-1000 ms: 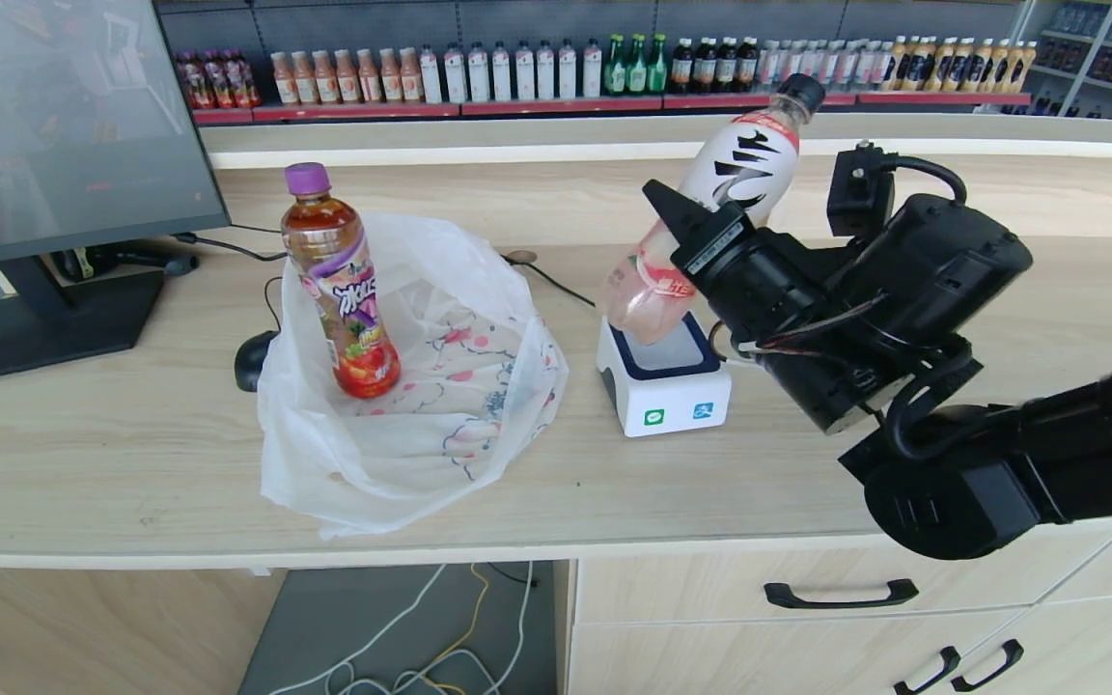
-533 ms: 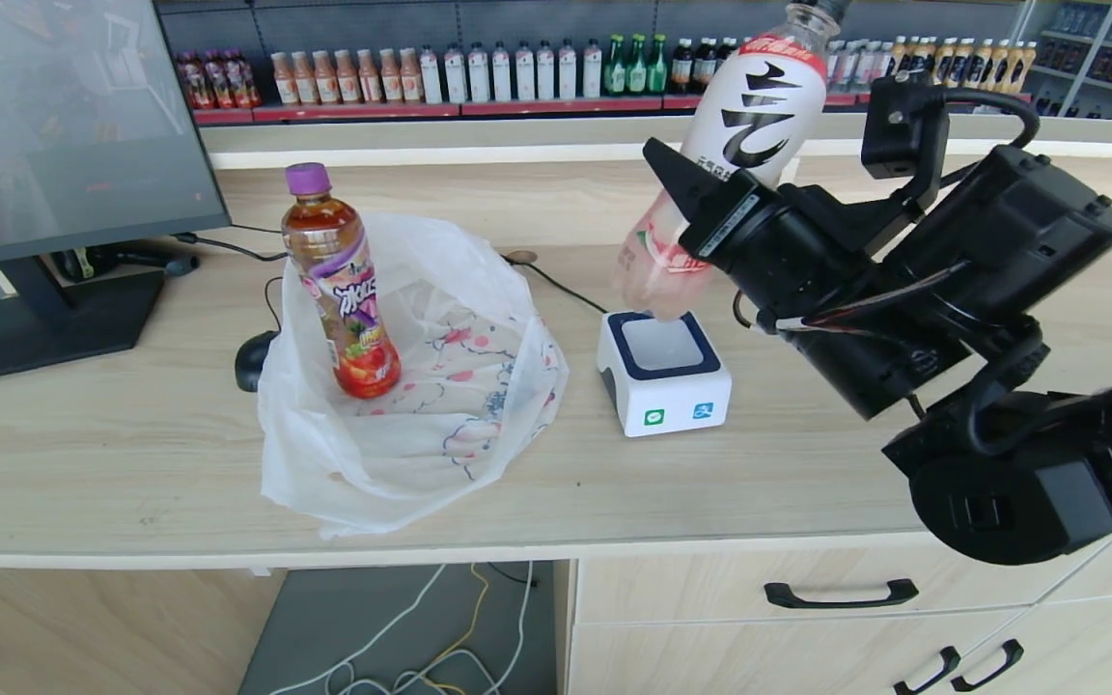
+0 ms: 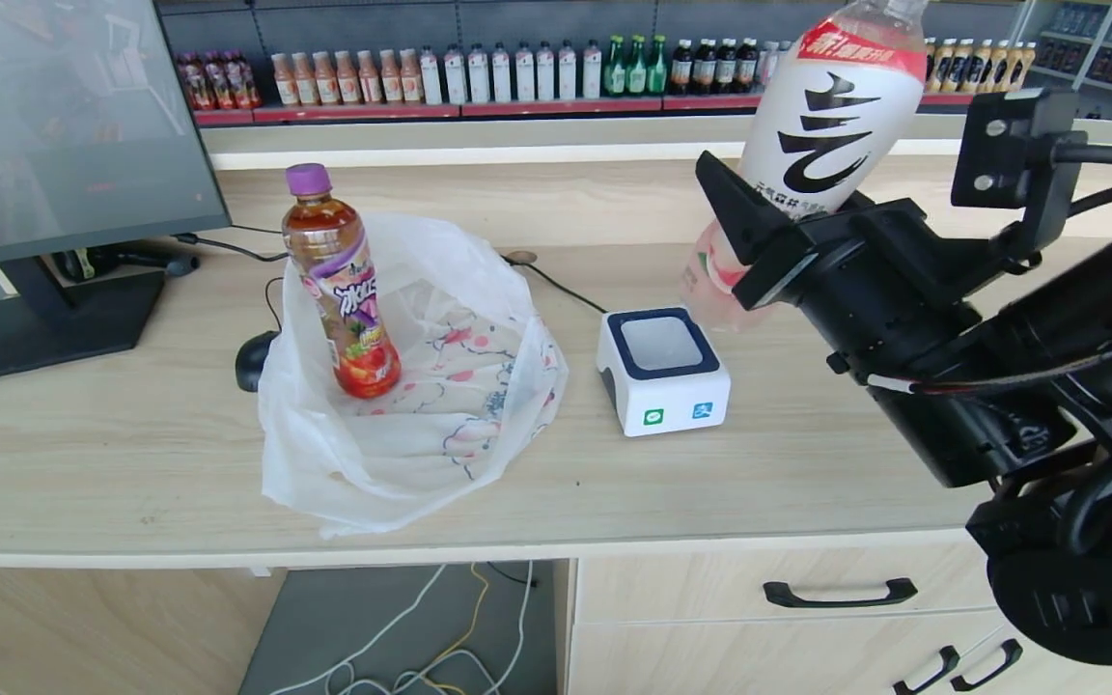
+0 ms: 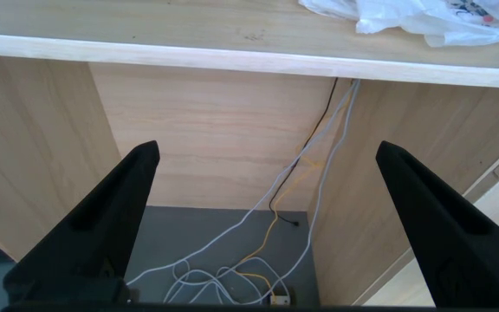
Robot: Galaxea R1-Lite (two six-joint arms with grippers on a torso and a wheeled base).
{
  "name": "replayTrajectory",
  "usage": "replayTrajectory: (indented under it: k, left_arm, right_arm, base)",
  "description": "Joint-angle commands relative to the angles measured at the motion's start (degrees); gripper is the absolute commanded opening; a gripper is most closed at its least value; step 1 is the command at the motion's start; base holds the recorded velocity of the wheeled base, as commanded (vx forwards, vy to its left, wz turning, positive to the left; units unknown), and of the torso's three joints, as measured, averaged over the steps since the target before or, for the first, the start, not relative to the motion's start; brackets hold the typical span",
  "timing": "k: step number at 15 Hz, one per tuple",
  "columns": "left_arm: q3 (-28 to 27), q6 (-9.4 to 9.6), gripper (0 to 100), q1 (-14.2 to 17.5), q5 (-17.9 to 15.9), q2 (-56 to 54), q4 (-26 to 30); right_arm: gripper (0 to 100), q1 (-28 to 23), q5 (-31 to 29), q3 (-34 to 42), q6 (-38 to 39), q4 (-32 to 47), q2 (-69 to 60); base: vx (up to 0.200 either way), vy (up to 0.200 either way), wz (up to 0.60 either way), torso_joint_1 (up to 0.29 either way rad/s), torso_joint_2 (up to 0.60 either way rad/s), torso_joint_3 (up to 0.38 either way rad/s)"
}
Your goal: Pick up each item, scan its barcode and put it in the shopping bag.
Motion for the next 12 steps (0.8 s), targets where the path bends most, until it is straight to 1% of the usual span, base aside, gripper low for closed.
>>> replayTrajectory:
  k: [1, 2, 3, 7, 12]
  left_arm:
    - [0.0, -0.01, 100, 0.0, 0.0, 0.0, 0.0]
    - [0.0, -0.01, 100, 0.0, 0.0, 0.0, 0.0]
    - [0.0, 0.08, 100, 0.0, 0.0, 0.0, 0.0]
    - [0.0, -0.01, 100, 0.0, 0.0, 0.0, 0.0]
    - [0.0, -0.01, 100, 0.0, 0.0, 0.0, 0.0]
  right_arm:
    - [0, -0.2, -2.1, 3.2, -1.4, -1.8, -0.6]
    - [0, 0.0, -4.9, 4.3, -1.6, -1.9, -0.5]
    - [0, 0.4, -5.7, 5.1, -1.7, -1.9, -0.4]
    - [0, 0.9, -6.2, 5.7, -1.9, -1.9, 1.6]
    - [0, 0.9, -6.5, 4.3, -1.3, -1.9, 4.4]
  base:
    - [0.0, 0.0, 0.0, 0.0, 0.0, 0.0]
    - [0.0, 0.0, 0.0, 0.0, 0.0, 0.0]
    - [0.0, 0.0, 0.0, 0.0, 0.0, 0.0]
    - [0.0, 0.0, 0.0, 0.0, 0.0, 0.0]
    - [0.0, 0.0, 0.0, 0.0, 0.0, 0.0]
